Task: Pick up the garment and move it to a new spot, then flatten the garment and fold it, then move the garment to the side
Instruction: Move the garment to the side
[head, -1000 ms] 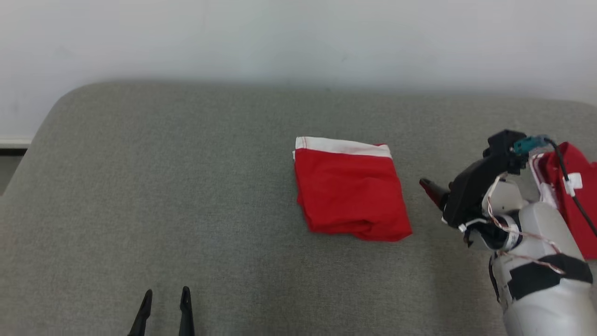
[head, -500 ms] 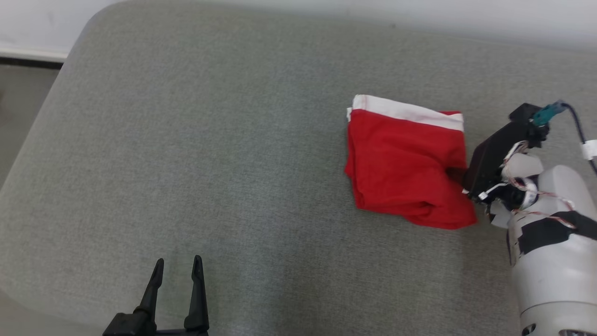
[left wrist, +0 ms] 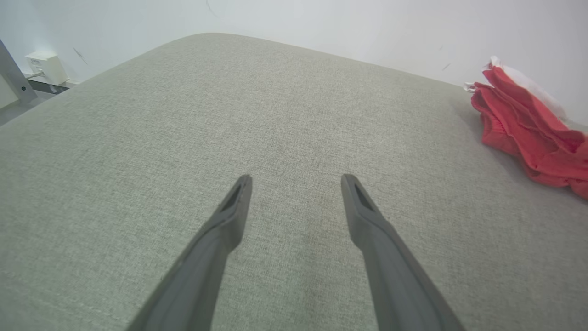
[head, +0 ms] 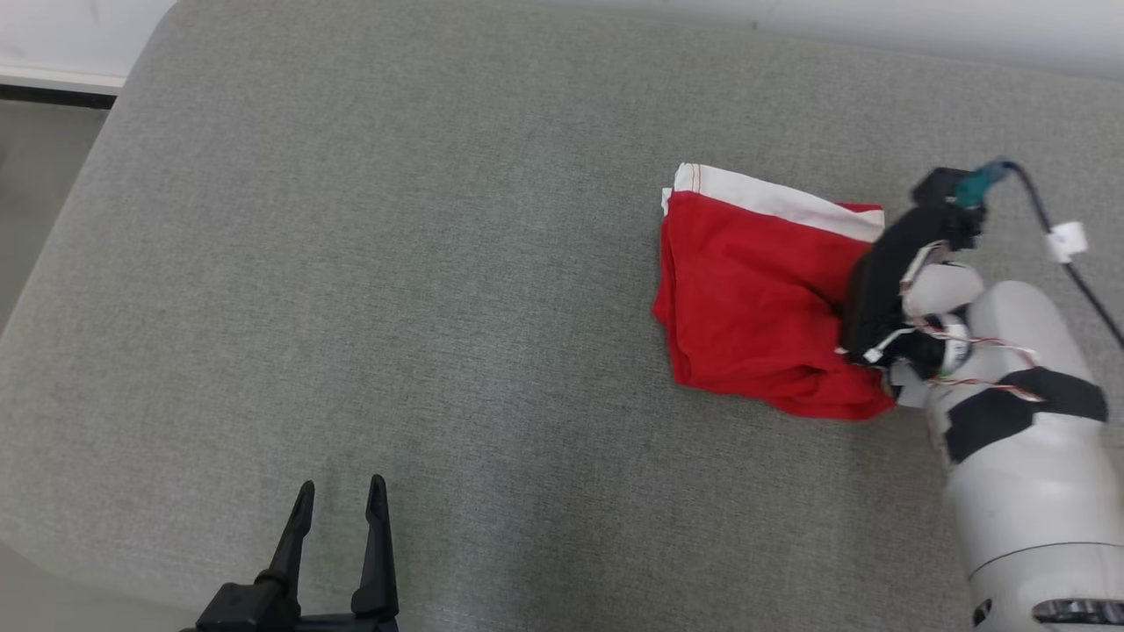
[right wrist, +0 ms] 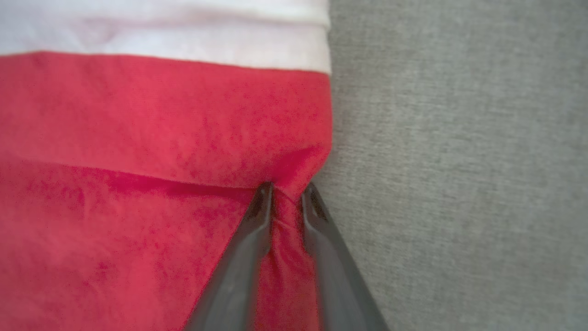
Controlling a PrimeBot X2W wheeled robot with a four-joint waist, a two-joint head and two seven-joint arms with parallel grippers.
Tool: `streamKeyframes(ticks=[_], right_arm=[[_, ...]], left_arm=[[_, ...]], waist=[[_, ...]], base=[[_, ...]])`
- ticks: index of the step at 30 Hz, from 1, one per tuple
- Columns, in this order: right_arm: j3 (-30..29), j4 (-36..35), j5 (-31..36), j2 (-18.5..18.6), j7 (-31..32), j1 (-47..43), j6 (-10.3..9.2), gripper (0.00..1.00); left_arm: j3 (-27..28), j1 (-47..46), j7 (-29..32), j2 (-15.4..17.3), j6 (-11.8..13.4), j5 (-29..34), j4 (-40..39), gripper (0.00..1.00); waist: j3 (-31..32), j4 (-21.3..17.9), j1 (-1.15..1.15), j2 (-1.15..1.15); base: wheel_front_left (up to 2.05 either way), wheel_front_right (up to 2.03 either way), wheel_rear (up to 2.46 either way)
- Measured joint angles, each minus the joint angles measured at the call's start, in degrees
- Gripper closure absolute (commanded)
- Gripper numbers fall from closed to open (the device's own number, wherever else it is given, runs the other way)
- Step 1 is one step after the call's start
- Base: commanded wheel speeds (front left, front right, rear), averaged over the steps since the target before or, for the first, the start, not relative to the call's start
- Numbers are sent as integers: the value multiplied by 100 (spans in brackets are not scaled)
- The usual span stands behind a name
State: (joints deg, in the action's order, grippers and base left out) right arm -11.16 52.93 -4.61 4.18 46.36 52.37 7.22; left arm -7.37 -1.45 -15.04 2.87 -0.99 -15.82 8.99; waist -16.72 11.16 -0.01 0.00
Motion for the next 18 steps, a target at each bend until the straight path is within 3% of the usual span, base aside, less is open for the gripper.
streamKeyframes(ticks=[4, 8, 13, 18], right_arm=[[712, -186, 214, -15, 12, -39, 7, 100], [1749, -456, 49, 258, 233, -35, 25, 100], [2950, -1222, -467, 831, 582, 75, 24, 100], [3754, -2105, -1093, 1516, 814, 211, 24, 100]], left_arm=[[8, 22, 0, -1, 16, -25, -9, 0], [51, 64, 0, 1, 27, -43, -69, 0], [134, 136, 0, -1, 45, -49, -211, 0], [149, 103, 0, -1, 29, -41, -353, 0]], waist=[[63, -131, 2, 1], [136, -312, 2, 1], [210, -651, 2, 1], [236, -1094, 2, 1]], base=[[0, 0, 0], [0, 0, 0], [0, 0, 0], [0, 0, 0]])
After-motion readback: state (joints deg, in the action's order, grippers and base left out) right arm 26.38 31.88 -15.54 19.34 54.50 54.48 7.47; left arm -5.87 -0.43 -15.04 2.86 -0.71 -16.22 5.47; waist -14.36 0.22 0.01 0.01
